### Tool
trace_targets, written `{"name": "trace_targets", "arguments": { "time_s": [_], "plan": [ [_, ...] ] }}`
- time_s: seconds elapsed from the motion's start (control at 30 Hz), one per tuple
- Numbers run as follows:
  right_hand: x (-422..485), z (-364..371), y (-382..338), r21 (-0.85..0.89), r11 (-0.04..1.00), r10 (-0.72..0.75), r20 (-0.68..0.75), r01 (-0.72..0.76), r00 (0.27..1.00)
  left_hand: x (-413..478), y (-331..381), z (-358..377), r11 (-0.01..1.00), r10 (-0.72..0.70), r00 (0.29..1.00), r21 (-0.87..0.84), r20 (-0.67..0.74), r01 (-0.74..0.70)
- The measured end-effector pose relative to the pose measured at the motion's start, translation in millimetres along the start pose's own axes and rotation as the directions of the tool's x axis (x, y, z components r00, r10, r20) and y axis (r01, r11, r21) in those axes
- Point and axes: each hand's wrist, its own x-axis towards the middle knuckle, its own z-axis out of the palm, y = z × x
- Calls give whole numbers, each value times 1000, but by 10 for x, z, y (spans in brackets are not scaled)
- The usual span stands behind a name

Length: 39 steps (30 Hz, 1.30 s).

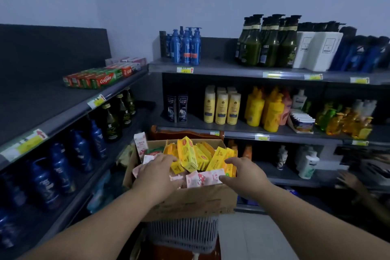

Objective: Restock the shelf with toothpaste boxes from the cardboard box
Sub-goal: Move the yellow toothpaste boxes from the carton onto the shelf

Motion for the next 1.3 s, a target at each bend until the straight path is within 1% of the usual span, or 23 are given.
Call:
{"name": "trace_targets", "arguments": {
  "time_s": [0.13,0.27,0.47,0.57,0.63,0.7,0.77,0.83,0.9,1.03,1.1,1.13,1.2,1.23,1.27,1.3],
  "plan": [
    [452,186,-230,38,998,43,38,-45,998,481,-404,1,998,-37,999,-46,32,38],
    [796,423,-413,79,995,48,78,-54,996,815,-677,121,989,-83,994,-114,69,90],
    [1197,734,-552,160,984,58,124,-78,991,1103,-780,421,986,-78,988,-134,132,96],
    [1352,865,-584,232,963,105,132,-134,986,1198,-768,520,992,-58,990,-102,132,72],
    [1436,925,-592,281,942,151,139,-185,979,1249,-751,577,991,-45,992,-122,121,60],
    [1509,960,-578,362,895,208,182,-262,961,1303,-723,620,990,-47,992,-124,116,61],
    [1554,951,-568,468,806,268,258,-362,928,1367,-667,639,996,-48,993,-74,103,56],
    [1595,905,-527,611,656,280,348,-443,895,1428,-568,630,999,-43,996,-18,82,44],
    [1597,798,-503,717,508,223,426,-477,877,1487,-446,622,999,-48,997,-19,57,49],
    [1624,620,-359,795,410,92,452,-448,887,1594,-153,619,986,-90,996,-141,1,89],
    [1648,533,-274,836,336,31,450,-433,893,1628,14,620,954,-133,991,-265,34,137],
    [1652,484,-236,850,323,7,437,-416,899,1638,94,626,919,-160,984,-353,76,177],
    [1663,415,-145,863,352,-50,404,-362,914,1659,221,664,815,-197,972,-529,131,237],
    [1678,388,-98,862,383,-77,389,-333,918,1672,266,685,760,-215,968,-601,130,249],
    [1697,359,-59,851,430,-95,374,-301,922,1683,298,701,707,-238,963,-658,127,261],
    [1732,344,-11,826,502,-99,347,-255,933,1691,333,706,653,-264,956,-705,131,277]
  ]
}}
